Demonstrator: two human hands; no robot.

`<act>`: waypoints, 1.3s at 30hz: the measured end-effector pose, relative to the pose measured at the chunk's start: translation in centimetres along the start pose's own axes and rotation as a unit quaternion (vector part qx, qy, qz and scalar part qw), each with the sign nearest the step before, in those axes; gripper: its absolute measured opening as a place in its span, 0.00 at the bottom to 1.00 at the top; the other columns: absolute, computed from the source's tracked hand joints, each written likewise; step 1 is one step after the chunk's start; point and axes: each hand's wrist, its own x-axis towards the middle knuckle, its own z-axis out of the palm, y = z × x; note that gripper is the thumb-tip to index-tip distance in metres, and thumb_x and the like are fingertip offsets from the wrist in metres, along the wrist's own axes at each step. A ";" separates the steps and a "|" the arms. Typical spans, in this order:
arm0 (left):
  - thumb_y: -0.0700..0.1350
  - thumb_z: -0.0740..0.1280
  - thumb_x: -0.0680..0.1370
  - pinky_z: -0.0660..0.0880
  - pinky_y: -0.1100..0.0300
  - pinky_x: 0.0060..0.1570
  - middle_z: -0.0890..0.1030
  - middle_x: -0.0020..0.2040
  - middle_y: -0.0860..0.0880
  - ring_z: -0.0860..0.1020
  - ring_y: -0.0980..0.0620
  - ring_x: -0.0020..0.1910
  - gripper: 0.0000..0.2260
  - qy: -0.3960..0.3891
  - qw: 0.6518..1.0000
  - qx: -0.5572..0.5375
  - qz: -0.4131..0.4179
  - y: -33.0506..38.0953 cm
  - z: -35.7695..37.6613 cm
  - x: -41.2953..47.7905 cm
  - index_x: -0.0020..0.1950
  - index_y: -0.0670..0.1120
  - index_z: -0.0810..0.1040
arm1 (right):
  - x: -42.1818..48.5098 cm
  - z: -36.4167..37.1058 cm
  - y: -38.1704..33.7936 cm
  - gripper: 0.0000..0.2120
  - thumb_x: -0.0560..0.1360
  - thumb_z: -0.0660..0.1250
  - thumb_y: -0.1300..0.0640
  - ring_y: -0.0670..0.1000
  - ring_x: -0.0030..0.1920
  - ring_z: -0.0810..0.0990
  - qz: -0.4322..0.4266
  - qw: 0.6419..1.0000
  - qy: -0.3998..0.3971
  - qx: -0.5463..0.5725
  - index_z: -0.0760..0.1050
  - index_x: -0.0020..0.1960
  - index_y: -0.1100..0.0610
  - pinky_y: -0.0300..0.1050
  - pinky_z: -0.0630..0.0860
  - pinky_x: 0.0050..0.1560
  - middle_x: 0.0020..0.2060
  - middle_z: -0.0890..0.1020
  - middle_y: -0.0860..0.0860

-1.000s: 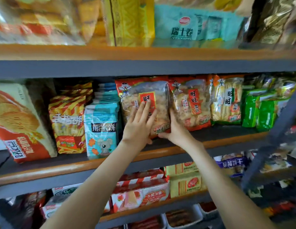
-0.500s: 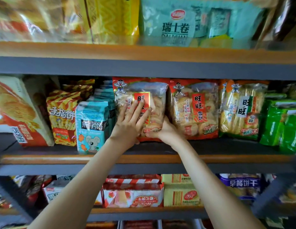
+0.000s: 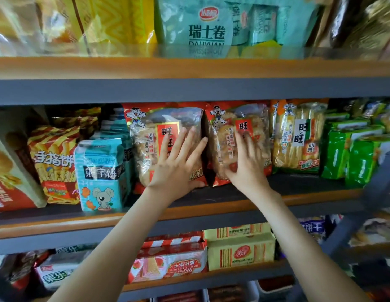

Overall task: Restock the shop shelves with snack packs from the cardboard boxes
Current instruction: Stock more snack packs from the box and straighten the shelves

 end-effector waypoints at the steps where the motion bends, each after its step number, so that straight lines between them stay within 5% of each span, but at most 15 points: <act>1: 0.70 0.70 0.64 0.48 0.37 0.72 0.58 0.77 0.38 0.58 0.39 0.76 0.51 0.009 1.000 0.002 0.003 0.4 -0.1 0.4 0.78 0.47 0.54 | 0.3 -0.1 1.1 0.52 0.70 0.73 0.44 0.58 0.77 0.44 0.019 0.999 -0.037 -0.028 0.37 0.77 0.47 0.59 0.44 0.74 0.78 0.45 0.56; 4: 0.69 0.71 0.64 0.47 0.38 0.72 0.58 0.77 0.39 0.58 0.39 0.75 0.50 0.025 1.000 -0.005 0.013 1.1 0.2 1.4 0.78 0.47 0.56 | 1.5 -0.2 2.8 0.58 0.67 0.73 0.39 0.55 0.73 0.27 -0.003 0.987 -0.148 -0.070 0.27 0.73 0.41 0.63 0.35 0.72 0.73 0.26 0.50; 7: 0.69 0.70 0.64 0.45 0.38 0.72 0.57 0.77 0.39 0.58 0.39 0.76 0.49 0.022 1.000 -0.002 0.012 1.4 0.5 1.8 0.77 0.47 0.58 | 2.5 -0.6 3.2 0.63 0.64 0.75 0.39 0.53 0.68 0.19 -0.031 0.969 -0.226 -0.091 0.23 0.71 0.38 0.64 0.29 0.69 0.66 0.18 0.46; 15: 0.69 0.57 0.71 0.44 0.38 0.72 0.62 0.76 0.41 0.56 0.42 0.77 0.39 0.021 1.000 -0.007 -0.003 2.9 0.8 2.9 0.75 0.46 0.65 | 3.0 1.4 2.5 0.61 0.67 0.73 0.39 0.56 0.70 0.21 -0.013 0.979 -0.139 -0.151 0.21 0.70 0.40 0.69 0.34 0.70 0.68 0.19 0.50; 22: 0.67 0.65 0.70 0.37 0.37 0.70 0.63 0.76 0.44 0.56 0.45 0.77 0.42 0.033 0.998 0.049 -0.011 5.2 0.9 5.2 0.76 0.44 0.62 | 2.0 -1.1 4.5 0.53 0.70 0.74 0.48 0.52 0.76 0.32 -0.056 0.991 -0.110 -0.047 0.36 0.77 0.44 0.61 0.46 0.73 0.75 0.31 0.47; 27: 0.65 0.64 0.72 0.39 0.36 0.71 0.63 0.76 0.41 0.57 0.43 0.77 0.39 0.034 0.999 0.000 0.014 8.9 0.6 7.4 0.76 0.44 0.62 | 0.7 -5.4 10.4 0.40 0.72 0.73 0.55 0.53 0.75 0.49 -0.002 0.997 0.064 -0.047 0.54 0.77 0.52 0.59 0.55 0.74 0.76 0.52 0.53; 31: 0.70 0.62 0.69 0.42 0.36 0.71 0.57 0.77 0.40 0.55 0.42 0.77 0.44 0.005 1.000 -0.011 0.026 11.6 0.8 10.0 0.77 0.45 0.58 | 0.6 -7.1 15.4 0.57 0.65 0.78 0.50 0.59 0.76 0.41 0.070 0.995 0.016 -0.074 0.39 0.77 0.48 0.58 0.43 0.73 0.77 0.41 0.57; 35: 0.77 0.56 0.68 0.31 0.35 0.67 0.32 0.75 0.40 0.34 0.41 0.75 0.51 -0.092 0.994 0.049 0.037 12.6 2.6 12.0 0.79 0.47 0.40 | 2.4 -7.3 18.1 0.64 0.63 0.78 0.43 0.59 0.75 0.32 0.049 0.994 -0.063 -0.071 0.25 0.71 0.43 0.54 0.35 0.69 0.72 0.26 0.52; 39: 0.77 0.61 0.63 0.37 0.35 0.70 0.40 0.77 0.39 0.39 0.41 0.76 0.56 -0.088 0.993 0.079 0.016 12.5 3.4 12.1 0.77 0.46 0.43 | 3.9 -6.7 19.2 0.64 0.63 0.78 0.43 0.59 0.74 0.30 -0.022 0.996 -0.078 -0.032 0.23 0.69 0.41 0.55 0.36 0.68 0.67 0.21 0.47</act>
